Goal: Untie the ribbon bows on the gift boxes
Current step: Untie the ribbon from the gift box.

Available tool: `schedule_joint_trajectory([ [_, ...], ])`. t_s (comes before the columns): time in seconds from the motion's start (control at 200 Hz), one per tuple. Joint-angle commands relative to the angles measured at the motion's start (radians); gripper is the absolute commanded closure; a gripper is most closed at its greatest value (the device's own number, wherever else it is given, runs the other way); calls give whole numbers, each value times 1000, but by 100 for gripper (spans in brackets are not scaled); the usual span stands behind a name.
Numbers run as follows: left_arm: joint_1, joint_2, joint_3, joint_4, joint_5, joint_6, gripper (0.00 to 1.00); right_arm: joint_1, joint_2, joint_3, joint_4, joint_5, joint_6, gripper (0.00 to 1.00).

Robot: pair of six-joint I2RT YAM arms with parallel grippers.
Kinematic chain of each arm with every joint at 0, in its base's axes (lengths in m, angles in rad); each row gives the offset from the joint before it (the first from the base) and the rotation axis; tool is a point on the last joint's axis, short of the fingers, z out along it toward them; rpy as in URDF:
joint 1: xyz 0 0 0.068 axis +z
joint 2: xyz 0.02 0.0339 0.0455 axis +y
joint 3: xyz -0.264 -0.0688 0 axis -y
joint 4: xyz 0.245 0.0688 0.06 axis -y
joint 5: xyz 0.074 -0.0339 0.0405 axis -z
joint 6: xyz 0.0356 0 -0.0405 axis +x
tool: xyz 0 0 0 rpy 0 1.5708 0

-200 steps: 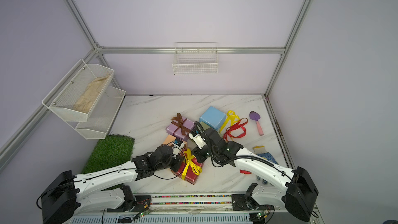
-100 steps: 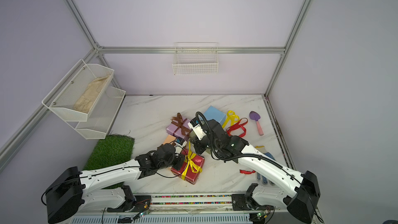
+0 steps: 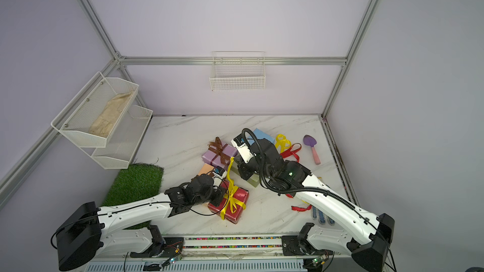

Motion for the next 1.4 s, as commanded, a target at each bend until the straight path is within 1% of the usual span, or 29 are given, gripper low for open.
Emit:
schedule_joint_trajectory([
  [0.0,-2,7,5,-62,-19,15,99,2,-25,38,-22,53,-36,100],
  [0.14,-2,7,5,-60,-19,11,99,1,-37,49,-26,87,-46,100],
  [0.285,-2,1,6,-57,-18,8,99,2,-30,26,-27,136,-34,100],
  [0.54,-2,-51,23,-68,-24,19,98,2,-19,-69,-100,186,89,100],
  [0.65,-2,-74,36,-75,-34,31,97,-1,-10,-105,-140,142,171,100],
  [0.88,-2,-79,92,-124,-45,62,86,0,4,-129,-283,111,311,100],
  [0.99,-2,-81,123,-145,-55,78,78,-1,3,-132,-382,174,376,100],
  [1.07,-2,-81,150,-154,-75,85,75,-5,13,-138,-447,222,422,100],
  [1.135,-2,-76,171,-151,-82,90,73,-11,22,-146,-474,233,449,100],
  [1.265,-2,-36,214,-155,-79,106,69,-17,33,-155,-508,256,483,100],
  [1.395,-2,11,240,-161,-54,106,67,-21,14,-159,-541,289,505,100],
])
